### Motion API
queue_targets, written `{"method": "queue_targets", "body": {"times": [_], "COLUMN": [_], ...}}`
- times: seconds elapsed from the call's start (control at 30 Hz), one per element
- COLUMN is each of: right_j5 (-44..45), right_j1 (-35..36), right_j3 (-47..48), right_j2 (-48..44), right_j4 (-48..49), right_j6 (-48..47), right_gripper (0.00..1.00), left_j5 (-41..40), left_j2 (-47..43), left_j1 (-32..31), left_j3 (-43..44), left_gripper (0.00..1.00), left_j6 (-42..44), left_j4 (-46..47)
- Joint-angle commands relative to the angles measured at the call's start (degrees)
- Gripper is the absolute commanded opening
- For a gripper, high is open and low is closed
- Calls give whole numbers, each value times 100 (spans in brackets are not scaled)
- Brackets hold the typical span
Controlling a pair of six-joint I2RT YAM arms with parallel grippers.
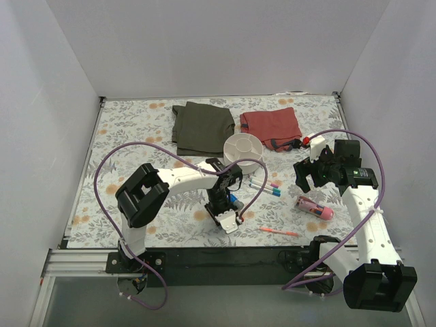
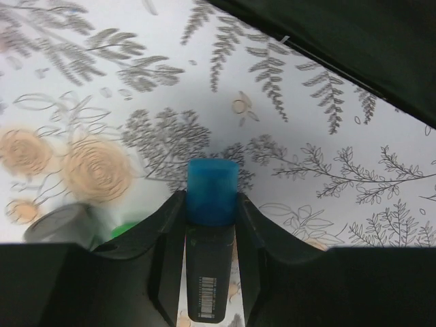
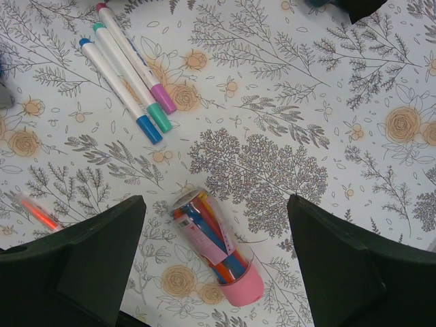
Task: Sort the stationery into containers
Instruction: Pick up the pen from the center of the board, then place the pen in the storage box.
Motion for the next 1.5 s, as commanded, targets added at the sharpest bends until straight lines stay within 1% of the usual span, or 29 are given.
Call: {"method": "queue_targets", "body": {"times": [0.0,0.07,0.1,0.13,0.17,0.2,0.27,0.3,0.33,0.37,0.4,0.43,0.47,0.5,0.53,0.57,0.6,0.63,0.67,0.73,0.77,0.83,0.97,1.03,1.17,1.47], "right_j5": [-132,-149,-141,-141,-123,-132,-141,-149,-149,-184,-193,-202,-202,-202,-211,-220,-220,-220,-194,-71,-53,-35,140,237,378,404], "right_j1": [-26,-26,-26,-26,-26,-26,-26,-26,-26,-26,-26,-26,-26,-26,-26,-26,-26,-26,-26,-26,-26,-26,-26,-35,-35,-35], "right_j3": [284,311,311,302,302,294,294,293,320,337,364,399,495,548,609,688,741,785,812,891,926,996,1119,1190,1339,1725], "right_j2": [-5,-22,-40,-66,-75,-66,-40,-23,39,74,118,214,267,311,399,443,478,566,601,724,768,908,1129,1216,1375,1841], "right_j4": [32,23,23,31,40,40,75,119,137,163,207,225,225,242,251,251,260,286,313,357,365,366,383,357,348,252], "right_j6": [-80,-98,-106,-115,-115,-107,-36,7,69,156,209,262,341,377,403,421,430,430,438,447,447,447,456,465,508,553], "right_gripper": [94,94,94,94,94,94,94,94,94,95,95,94,94,94,94,94,94,94,94,94,94,94,94,94,95,95], "left_j5": [189,276,372,425,452,478,549,558,497,418,417,443,539,540,471,226,85,-56,-466,-890,-1049,-1401,-1244,-1331,-1279,-1279], "left_j2": [-283,-529,-600,-670,-758,-785,-811,-855,-908,-960,-1013,-1162,-1241,-1338,-1469,-1523,-1558,-1532,-1480,-1261,-981,-681,-40,111,278,559], "left_j1": [-6,47,108,143,170,231,301,415,486,573,809,968,1135,1476,1636,1759,1996,2076,2129,2287,2332,2393,2385,2385,2385,2323], "left_j3": [792,1381,1592,2090,2329,2593,3181,3271,3290,3081,2931,2721,2501,1942,1675,1412,870,690,540,486,582,810,1083,1119,821,364], "left_gripper": [0,0,0,0,0,0,0,0,0,0,0,0,0,0,0,0,0,0,0,0,0,0,0,0,0,0], "left_j6": [-1109,-1356,-1670,-1865,-2084,-2530,-3217,-3560,-4520,-5008,-5501,-6341,-6967,-7504,-8580,-9034,-9395,-9765,-10386,-11022,-11486,-11692,-12000,-12089,-11904,-11966], "left_j4": [-169,-406,-450,-442,-416,-355,154,452,1333,1864,2383,3406,3991,4597,5847,6425,7066,8065,8466,9204,9296,9593,10095,10375,10913,11414]}}
